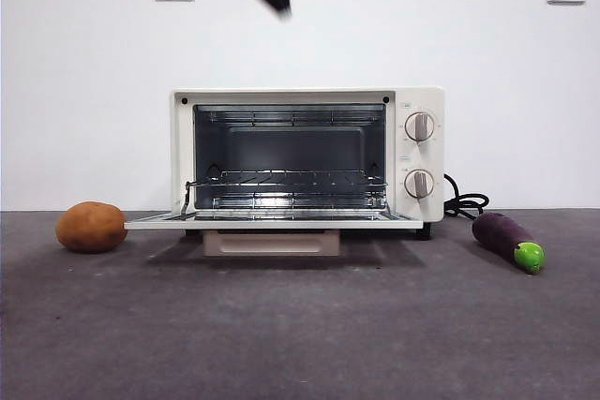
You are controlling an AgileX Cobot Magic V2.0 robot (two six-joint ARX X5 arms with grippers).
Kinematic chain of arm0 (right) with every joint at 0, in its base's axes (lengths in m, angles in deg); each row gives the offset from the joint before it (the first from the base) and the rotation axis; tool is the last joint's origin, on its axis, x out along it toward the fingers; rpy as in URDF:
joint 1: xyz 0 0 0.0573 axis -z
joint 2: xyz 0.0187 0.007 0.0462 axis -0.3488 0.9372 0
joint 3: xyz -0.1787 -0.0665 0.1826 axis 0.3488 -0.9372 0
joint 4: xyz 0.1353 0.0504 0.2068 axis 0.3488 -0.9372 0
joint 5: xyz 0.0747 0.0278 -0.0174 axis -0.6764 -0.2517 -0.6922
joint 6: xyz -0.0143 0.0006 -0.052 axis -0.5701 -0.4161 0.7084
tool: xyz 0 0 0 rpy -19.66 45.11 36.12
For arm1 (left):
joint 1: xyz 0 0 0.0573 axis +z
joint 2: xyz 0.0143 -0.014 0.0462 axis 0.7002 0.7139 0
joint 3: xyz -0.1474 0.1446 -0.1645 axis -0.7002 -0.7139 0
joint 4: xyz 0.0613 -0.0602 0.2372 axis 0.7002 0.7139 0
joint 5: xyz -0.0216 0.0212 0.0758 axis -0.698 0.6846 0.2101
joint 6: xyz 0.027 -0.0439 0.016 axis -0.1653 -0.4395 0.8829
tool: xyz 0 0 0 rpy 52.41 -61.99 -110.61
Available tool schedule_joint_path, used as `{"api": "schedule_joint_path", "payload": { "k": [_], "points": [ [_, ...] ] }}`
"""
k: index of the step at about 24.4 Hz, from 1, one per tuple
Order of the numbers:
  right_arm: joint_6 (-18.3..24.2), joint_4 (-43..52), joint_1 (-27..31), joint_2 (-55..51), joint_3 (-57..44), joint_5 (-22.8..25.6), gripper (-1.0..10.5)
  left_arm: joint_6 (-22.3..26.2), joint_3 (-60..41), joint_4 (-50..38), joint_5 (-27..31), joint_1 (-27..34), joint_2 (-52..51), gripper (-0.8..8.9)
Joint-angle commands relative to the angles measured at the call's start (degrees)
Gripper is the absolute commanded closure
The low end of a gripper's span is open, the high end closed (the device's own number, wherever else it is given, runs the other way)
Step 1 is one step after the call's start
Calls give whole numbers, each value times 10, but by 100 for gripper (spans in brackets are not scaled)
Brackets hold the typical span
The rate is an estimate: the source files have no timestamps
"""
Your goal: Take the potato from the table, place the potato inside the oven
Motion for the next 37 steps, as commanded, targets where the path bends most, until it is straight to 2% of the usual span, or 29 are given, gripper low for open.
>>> {"api": "schedule_joint_path", "payload": {
  "k": [1, 4, 5, 8, 11, 13, 15, 17, 20, 24, 28, 30, 33, 37],
  "points": [
    [-4, 44, -1, 19, 2, -49, 811, 11, -4, 18, 27, -2, -64, 819],
    [-46, 115, -1, 49, 2, -65, 789, 10, -4, 74, 81, -2, -137, 819],
    [-61, 143, -2, 61, 2, -66, 724, 5, -4, 101, 97, -2, -161, 819],
    [-104, 230, -37, 99, 2, -68, 689, -4, -4, 161, 149, -2, -221, 819],
    [-146, 344, -122, 157, 13, -59, 687, -12, -5, 177, 215, -2, -276, 819],
    [-160, 388, -191, 208, 39, -7, 685, -12, -5, 177, 219, 0, -308, 819],
    [-159, 390, -247, 276, 95, 35, 684, -11, -7, 177, 220, 0, -337, 819],
    [-156, 386, -282, 353, 174, 43, 653, -10, -9, 178, 222, 0, -366, 819],
    [-136, 351, -331, 476, 326, 70, 653, 7, -35, 178, 271, 0, -417, 819],
    [-99, 286, -368, 599, 498, 122, 641, 11, -95, 178, 293, 0, -482, 819],
    [-74, 222, -400, 704, 646, 197, 486, 3, -148, 179, 291, 0, -539, 819],
    [-65, 206, -412, 749, 702, 229, 440, -5, -165, 179, 290, 0, -561, 819],
    [-62, 203, -423, 806, 761, 256, 440, -21, -180, 179, 285, 0, -585, 819],
    [-62, 226, -428, 862, 787, 288, 440, -41, -183, 179, 250, 0, -599, 819]
  ]
}}
